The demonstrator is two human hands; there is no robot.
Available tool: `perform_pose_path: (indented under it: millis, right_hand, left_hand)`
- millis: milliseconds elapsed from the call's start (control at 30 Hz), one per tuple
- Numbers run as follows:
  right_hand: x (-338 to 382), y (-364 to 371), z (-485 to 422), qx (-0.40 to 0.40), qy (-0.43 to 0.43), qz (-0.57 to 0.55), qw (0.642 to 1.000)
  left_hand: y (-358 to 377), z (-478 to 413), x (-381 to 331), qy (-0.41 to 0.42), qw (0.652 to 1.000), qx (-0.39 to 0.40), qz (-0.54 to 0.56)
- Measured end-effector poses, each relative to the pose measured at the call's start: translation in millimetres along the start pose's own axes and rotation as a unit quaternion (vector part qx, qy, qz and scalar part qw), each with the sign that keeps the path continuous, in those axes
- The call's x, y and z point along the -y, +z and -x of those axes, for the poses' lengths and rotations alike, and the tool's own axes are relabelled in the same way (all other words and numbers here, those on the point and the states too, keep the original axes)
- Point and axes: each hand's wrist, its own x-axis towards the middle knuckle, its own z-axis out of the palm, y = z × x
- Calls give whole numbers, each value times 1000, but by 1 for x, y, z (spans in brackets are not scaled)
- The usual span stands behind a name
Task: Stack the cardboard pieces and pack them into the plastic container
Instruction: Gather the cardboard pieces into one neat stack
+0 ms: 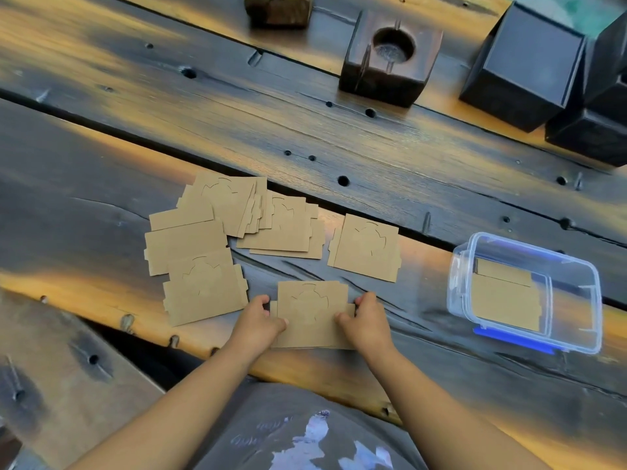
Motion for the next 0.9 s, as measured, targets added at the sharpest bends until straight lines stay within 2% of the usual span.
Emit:
perform_pose_path:
  millis: [100, 233, 500, 667, 900]
  right_hand:
    - [-3, -4, -4, 23, 3, -8, 1000]
    - [-15, -24, -15, 44, 18, -16, 999]
    - [-26, -74, -41, 5, 18, -104, 994]
    - [-14, -96, -67, -27, -2, -116, 993]
    - [2, -111, -106, -51, -10, -95, 994]
  left_hand:
    - [16, 6, -11, -9, 1000, 4, 10]
    - [31, 10, -29, 13, 999, -32, 17]
    - [49, -8, -93, 123, 986, -44, -101]
    - [56, -28, -137, 169, 972, -71, -148]
    - [62, -66, -172, 144, 970, -61, -187]
